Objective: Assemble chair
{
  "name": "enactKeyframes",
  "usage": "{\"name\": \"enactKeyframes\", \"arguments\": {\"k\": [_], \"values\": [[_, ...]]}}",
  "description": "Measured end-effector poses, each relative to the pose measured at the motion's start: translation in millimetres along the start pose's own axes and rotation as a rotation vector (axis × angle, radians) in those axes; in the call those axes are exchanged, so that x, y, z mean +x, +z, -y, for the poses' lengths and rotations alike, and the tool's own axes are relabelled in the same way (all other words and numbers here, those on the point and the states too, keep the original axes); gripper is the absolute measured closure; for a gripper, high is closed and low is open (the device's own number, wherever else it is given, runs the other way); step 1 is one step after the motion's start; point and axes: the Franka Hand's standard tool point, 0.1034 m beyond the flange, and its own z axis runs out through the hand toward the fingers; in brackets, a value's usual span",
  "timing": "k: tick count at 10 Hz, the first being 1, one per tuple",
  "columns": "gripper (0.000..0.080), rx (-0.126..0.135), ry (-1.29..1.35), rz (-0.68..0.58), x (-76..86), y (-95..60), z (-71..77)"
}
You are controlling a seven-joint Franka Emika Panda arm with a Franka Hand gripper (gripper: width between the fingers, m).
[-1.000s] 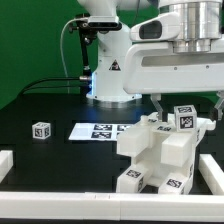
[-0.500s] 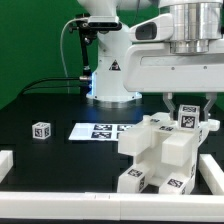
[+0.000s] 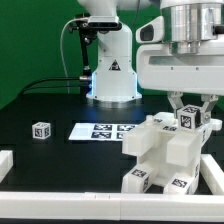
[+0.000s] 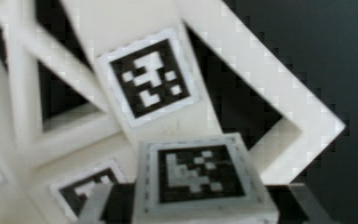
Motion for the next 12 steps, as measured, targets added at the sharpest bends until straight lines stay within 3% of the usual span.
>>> {"name": "enactKeyframes", "arguments": {"k": [4,6,7,8,11,12], "values": [[0.0520,0.013,0.481,0.033,-13.2,1.4,6.3],[0.0520,0.014,0.426,0.033,-13.3,1.4,6.4],[0.0341,0.014,0.384,0.032,-13.7,1.3,6.6],[0.0220,0.018,0.272,0.031,-18.5,-1.3,10.2],[0.0153,0.029,-0.283,0.026,-20.9,-2.1,11.0],[0.0153,0.030,-0.332,0.027,-21.3,-1.4,11.2]]}}
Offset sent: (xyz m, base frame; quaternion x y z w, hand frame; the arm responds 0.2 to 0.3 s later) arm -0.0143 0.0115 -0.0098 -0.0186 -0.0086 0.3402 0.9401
